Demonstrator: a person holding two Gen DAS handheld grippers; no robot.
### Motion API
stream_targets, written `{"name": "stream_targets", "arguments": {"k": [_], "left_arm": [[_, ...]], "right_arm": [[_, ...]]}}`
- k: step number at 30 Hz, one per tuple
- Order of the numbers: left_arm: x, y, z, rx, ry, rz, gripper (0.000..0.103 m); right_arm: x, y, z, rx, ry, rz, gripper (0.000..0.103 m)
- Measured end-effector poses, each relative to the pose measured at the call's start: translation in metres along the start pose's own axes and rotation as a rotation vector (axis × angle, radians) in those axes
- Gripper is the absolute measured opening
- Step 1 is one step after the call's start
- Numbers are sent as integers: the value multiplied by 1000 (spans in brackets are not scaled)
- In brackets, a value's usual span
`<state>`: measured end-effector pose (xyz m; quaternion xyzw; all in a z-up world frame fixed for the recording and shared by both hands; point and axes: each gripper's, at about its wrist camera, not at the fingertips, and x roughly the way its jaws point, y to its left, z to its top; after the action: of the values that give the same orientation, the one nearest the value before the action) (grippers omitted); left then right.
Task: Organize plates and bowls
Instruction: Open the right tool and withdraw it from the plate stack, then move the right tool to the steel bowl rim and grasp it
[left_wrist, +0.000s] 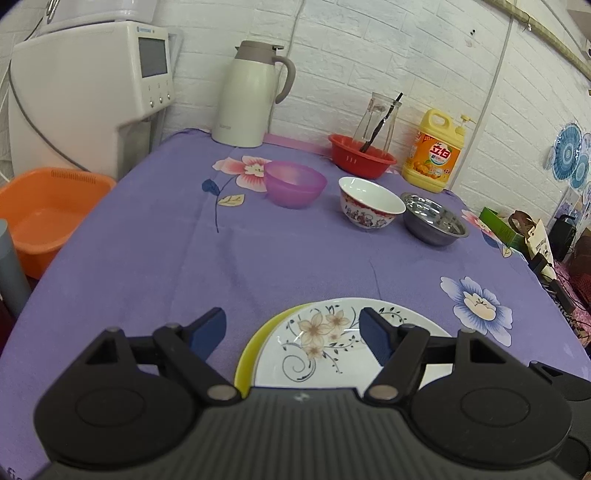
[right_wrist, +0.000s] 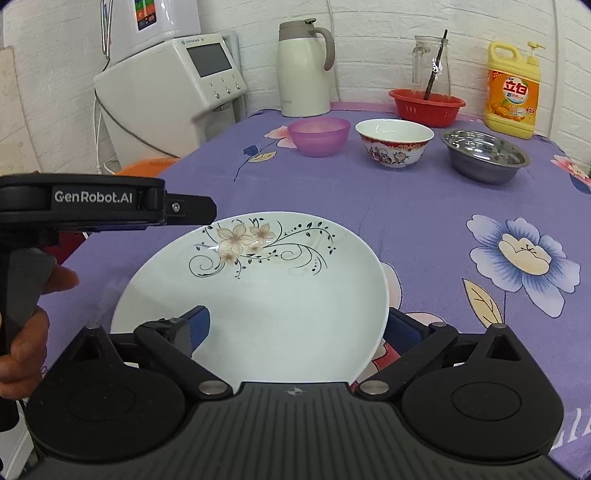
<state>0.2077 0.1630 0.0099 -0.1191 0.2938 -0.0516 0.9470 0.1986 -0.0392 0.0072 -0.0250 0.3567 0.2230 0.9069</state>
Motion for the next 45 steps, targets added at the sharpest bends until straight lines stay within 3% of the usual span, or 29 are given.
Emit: {"name": "stream_targets", "arguments": {"k": [2,9,18,26,31,35,39,45], "left_arm": [[1,0,0,-5,3,-3,72],[6,-7,1,-4,16,-25,72],[16,-29,5,20,32,-43,73],[29,-57,13,64,40,-65,73],[37,-75,19,94,43,-82,73],[44,-84,23,113,47,-88,73],[56,-90,26,122,63,-94,73],[73,-92,28,124,88,-105,73]], "right_arm": [[1,1,0,-32,4,-4,103],[-20,-29,6,88,-88,-18,103],[-24,-74,7,202,-90,-65,103],[-34,-107,7,269,-86,-164,103],[-40,-120,3,218,-117,-101,103],[-36,-134,2,180,-87,-140,103],[-30,-158,8,227,-64,-144,103],[-15,-189,37,222,-71,-223,103]]}}
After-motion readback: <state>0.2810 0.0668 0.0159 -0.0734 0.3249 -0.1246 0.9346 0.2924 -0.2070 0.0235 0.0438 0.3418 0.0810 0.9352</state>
